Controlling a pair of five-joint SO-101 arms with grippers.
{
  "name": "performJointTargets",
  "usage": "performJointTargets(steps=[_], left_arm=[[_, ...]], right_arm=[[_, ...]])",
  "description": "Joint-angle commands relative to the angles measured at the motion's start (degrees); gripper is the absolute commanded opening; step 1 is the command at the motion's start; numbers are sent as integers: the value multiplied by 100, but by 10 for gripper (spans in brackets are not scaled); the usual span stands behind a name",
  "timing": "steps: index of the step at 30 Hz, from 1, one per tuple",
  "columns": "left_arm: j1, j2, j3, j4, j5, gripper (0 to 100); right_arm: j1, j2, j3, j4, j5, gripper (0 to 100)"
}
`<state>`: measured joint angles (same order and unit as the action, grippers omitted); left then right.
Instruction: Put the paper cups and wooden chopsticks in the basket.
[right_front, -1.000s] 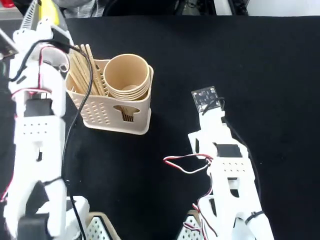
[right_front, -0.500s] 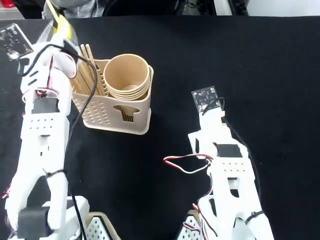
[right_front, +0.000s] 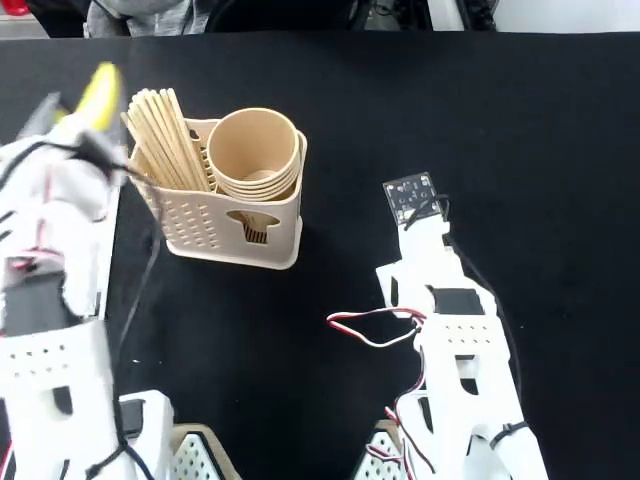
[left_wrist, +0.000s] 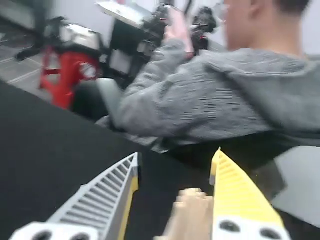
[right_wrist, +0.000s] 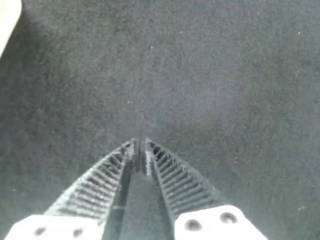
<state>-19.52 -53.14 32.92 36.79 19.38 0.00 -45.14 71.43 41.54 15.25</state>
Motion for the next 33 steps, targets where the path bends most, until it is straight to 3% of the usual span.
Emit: performJointTargets(steps=[1,3,8,11,22,33], left_arm=[[-664,193,-48,299,-448,227],[-927,589,-110,448,-800,227],[-1024,1996,-848,1618,-2593,228],[-1059,3033,-1349,1934,-3042,228],[-1182,6233,-3011,1380,-3138,228],[-1147,9055,-5349,1688,-3068,223]], right_arm=[[114,-31,-66,-97,44,28],[114,-31,-66,-97,44,28],[114,-31,-66,-97,44,28],[114,-31,-57,-88,44,28],[105,-31,48,-281,44,28],[97,-31,48,-281,44,28]])
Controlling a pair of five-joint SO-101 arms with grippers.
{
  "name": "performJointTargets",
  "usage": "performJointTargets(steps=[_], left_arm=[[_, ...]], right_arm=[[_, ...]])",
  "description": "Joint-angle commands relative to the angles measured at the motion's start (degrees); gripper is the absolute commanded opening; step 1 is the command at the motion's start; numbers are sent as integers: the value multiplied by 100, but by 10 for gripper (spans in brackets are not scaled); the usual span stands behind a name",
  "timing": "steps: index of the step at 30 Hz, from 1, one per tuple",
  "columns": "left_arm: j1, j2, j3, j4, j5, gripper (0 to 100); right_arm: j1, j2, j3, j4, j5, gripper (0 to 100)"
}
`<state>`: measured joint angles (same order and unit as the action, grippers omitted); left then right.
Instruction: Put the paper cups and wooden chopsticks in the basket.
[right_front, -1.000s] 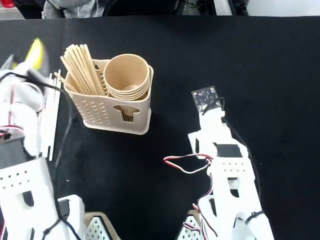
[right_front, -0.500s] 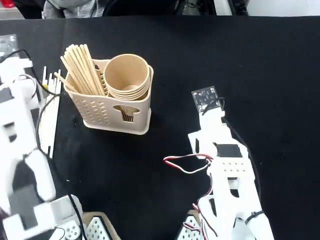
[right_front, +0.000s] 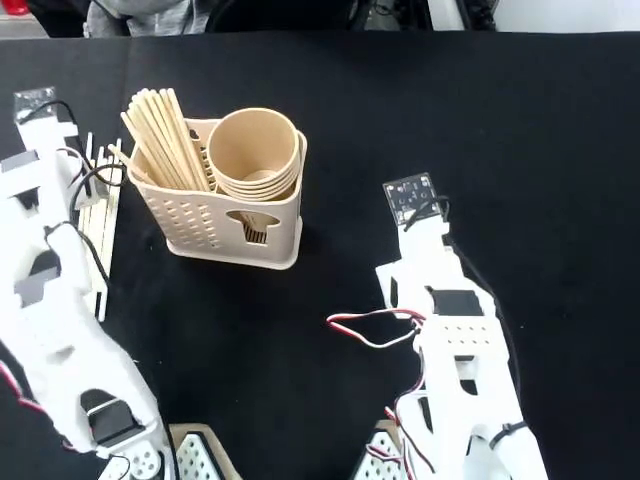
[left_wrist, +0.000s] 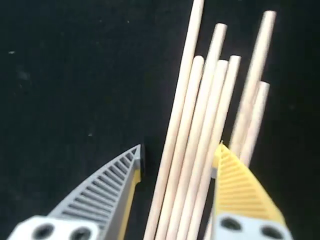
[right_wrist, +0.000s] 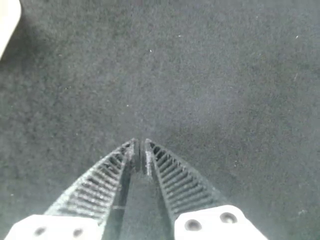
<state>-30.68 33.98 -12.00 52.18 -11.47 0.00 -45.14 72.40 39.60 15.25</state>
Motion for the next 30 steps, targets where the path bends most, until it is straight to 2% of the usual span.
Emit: performJointTargets(steps=[1,4,9,14,23,30], left_arm=[[-57,545,-1121,299,35,223],[-75,1046,-1771,774,26,204],[-31,1486,-2747,1591,9,29],[-31,1618,-3459,2374,18,30],[-66,1565,-4092,2998,44,30],[-84,1574,-5613,3868,70,30]], right_arm=[[97,-31,-48,-88,44,28],[88,-31,-57,-79,44,28],[88,-31,-57,-79,44,28],[88,-31,-57,-70,44,28],[88,-31,-57,-70,44,28],[88,-31,-57,-70,44,28]])
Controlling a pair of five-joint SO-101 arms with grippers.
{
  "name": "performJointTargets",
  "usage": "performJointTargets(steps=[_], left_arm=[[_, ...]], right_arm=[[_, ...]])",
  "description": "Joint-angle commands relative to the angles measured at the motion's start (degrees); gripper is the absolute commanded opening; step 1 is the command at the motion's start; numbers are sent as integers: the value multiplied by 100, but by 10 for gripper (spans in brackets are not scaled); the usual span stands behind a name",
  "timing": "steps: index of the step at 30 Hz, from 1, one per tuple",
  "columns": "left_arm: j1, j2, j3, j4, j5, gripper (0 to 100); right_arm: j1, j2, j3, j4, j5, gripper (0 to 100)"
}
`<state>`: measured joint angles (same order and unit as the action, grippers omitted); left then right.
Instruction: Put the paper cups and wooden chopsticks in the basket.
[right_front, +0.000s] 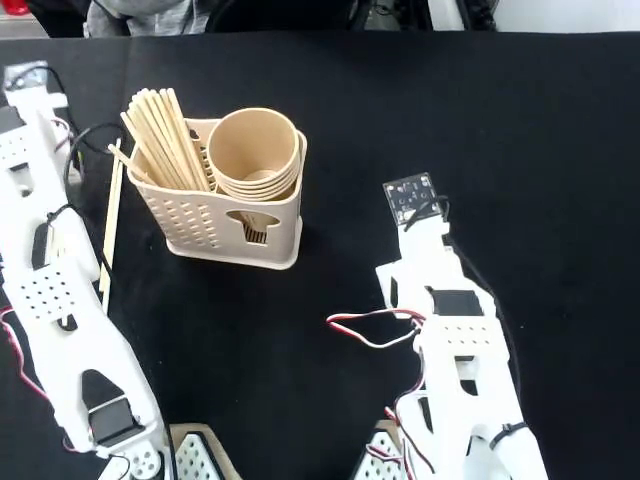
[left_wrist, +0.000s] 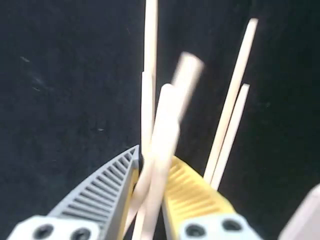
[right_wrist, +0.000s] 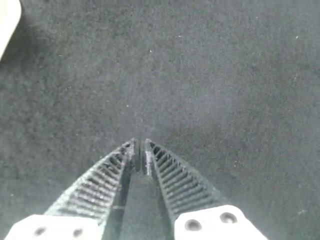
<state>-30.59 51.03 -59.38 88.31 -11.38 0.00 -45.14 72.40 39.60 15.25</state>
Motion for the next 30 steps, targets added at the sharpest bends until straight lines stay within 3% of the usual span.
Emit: performJointTargets(steps=[1,8,19,30], left_arm=[[-92,-114,-1121,352,141,30],[-66,-26,-3635,1275,607,30],[75,-308,-3635,695,1248,30],[251,-1785,-3618,580,1407,30]], right_arm=[[88,-31,-57,-70,44,28],[88,-31,-57,-70,44,28],[79,-31,-57,-62,44,28],[79,-31,-66,-53,44,28]])
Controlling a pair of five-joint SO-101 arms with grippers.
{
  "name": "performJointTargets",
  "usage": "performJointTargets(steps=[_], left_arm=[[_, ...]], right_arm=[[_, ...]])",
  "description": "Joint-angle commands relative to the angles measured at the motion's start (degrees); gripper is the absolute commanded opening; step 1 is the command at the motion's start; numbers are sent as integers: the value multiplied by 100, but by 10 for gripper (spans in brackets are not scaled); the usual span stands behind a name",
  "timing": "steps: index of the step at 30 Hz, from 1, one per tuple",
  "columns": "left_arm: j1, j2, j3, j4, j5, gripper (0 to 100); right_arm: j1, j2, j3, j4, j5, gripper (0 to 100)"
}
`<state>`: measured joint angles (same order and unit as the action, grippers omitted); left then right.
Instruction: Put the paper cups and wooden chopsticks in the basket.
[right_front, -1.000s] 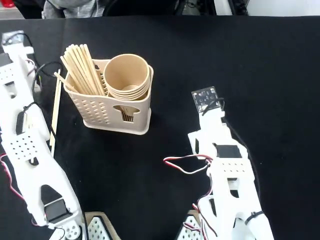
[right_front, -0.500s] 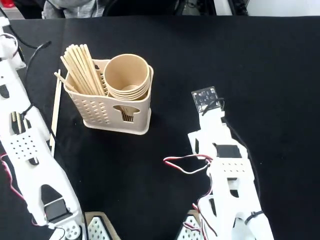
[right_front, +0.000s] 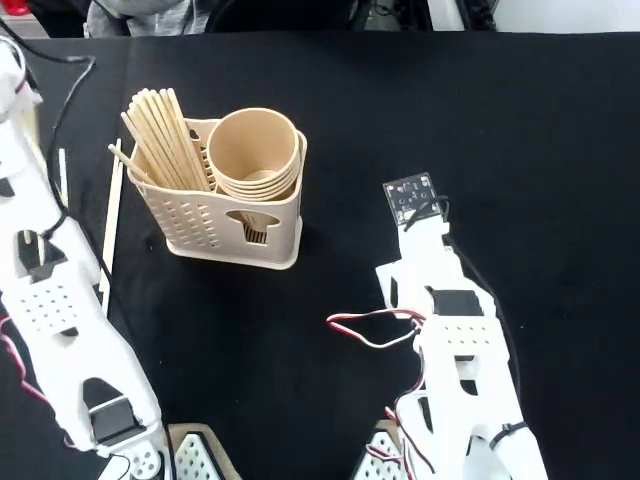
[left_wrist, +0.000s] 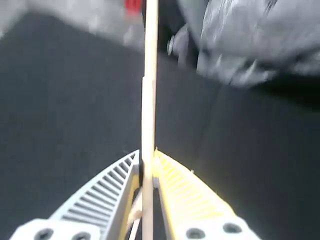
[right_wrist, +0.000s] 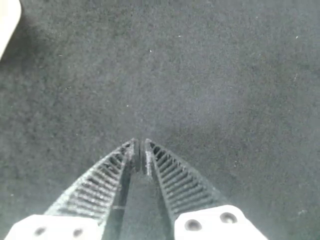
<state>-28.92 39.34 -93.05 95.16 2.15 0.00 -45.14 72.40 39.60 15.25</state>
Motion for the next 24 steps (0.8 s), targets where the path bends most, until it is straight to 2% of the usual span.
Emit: performJointTargets(steps=[1,12,17,20,24], left_arm=[[84,-721,-251,-105,53,30],[75,-1890,-251,26,97,30],[84,-2787,-251,237,501,30],[338,-3314,-242,571,492,30],[453,-3754,-207,607,501,29]], right_arm=[[79,-31,-66,-53,44,28],[79,-31,-66,-53,44,28],[88,-31,-66,-53,44,28],[97,-31,-66,-53,44,28],[105,-31,-66,-53,44,28]])
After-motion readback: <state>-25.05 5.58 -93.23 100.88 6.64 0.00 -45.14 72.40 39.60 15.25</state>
